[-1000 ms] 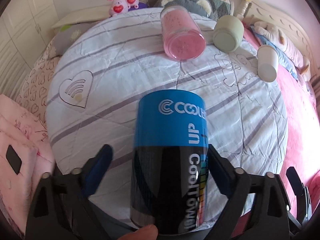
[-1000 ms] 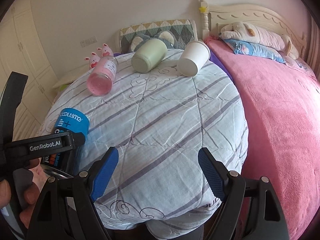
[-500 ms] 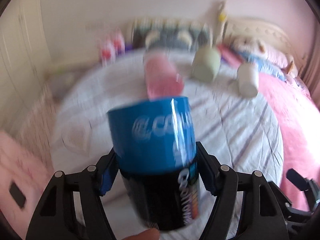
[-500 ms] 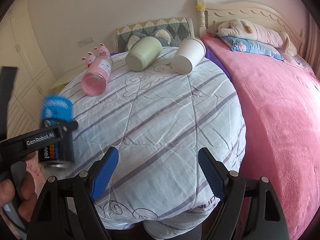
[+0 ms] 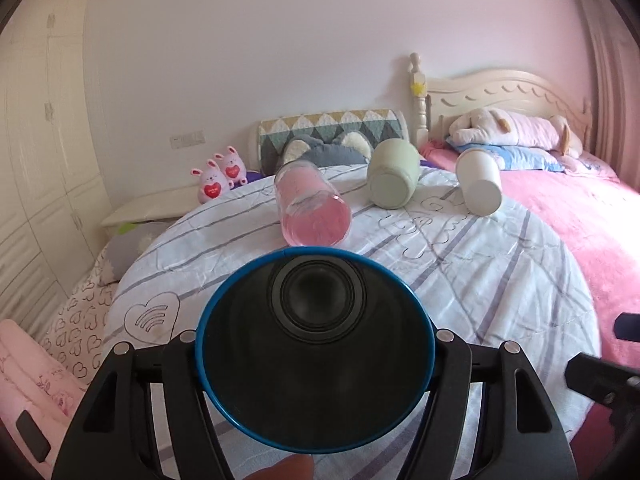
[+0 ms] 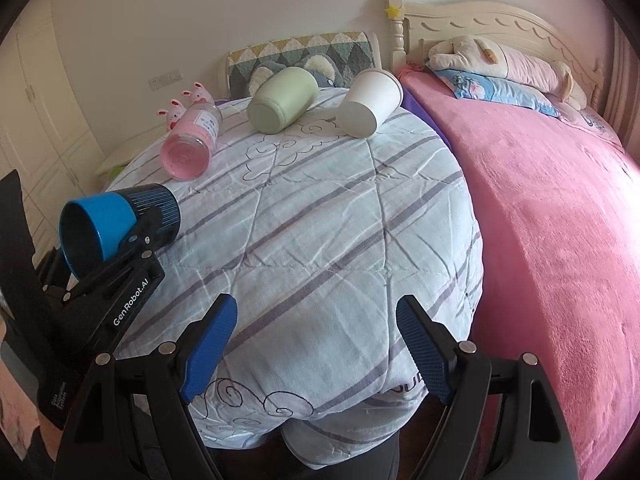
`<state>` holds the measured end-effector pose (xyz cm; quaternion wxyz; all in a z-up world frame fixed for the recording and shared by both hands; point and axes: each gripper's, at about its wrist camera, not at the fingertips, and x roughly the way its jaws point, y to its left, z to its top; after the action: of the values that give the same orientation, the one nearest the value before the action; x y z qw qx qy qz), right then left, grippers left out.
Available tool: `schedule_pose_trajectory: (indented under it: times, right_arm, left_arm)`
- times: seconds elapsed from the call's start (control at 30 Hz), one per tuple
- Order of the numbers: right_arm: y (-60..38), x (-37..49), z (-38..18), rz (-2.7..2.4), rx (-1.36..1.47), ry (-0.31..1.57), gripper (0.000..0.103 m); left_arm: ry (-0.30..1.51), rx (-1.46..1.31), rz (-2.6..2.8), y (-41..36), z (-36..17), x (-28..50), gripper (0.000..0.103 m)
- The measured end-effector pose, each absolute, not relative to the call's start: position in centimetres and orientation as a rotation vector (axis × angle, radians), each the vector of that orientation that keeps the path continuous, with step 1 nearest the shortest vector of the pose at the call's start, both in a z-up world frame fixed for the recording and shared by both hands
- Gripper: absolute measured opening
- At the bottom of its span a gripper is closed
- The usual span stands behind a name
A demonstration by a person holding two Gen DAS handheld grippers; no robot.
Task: Flip cup upright
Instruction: 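Lift the can with the left tool and rotate it open end up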
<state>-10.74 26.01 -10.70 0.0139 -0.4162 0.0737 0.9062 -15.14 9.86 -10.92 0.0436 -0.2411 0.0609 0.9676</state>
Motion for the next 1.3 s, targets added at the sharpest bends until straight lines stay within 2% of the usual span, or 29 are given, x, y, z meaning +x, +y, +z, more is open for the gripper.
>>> schedule_pose_trajectory:
  times: [0.13,0.3,0.6,1.3]
  right_arm:
    - [25.8,-10.7,-10.5,2.826,-1.290,0.223,0.083]
    - [25.5,-10.8,-10.7,2.828,-1.308,0.232,0.083]
    - [25.3,-10.6,-10.7,2.829,-1.309,0.232,0.083]
    - [25.5,-10.5,-10.4,2.830,-1.300,0.243,0.083]
  left_arm:
    - [0.183,-0.758,2.921,9.8,-9.5,-14.7,0.068]
    - [0.107,-0.921,2.828,9.2,-8.9,-15.3,0.068]
    - [0.134,-0.978,2.816,9.5,-9.3,-15.2,0.068]
    - [0.101,-0.910,2.830,8.9,-8.0,-16.6,0.067]
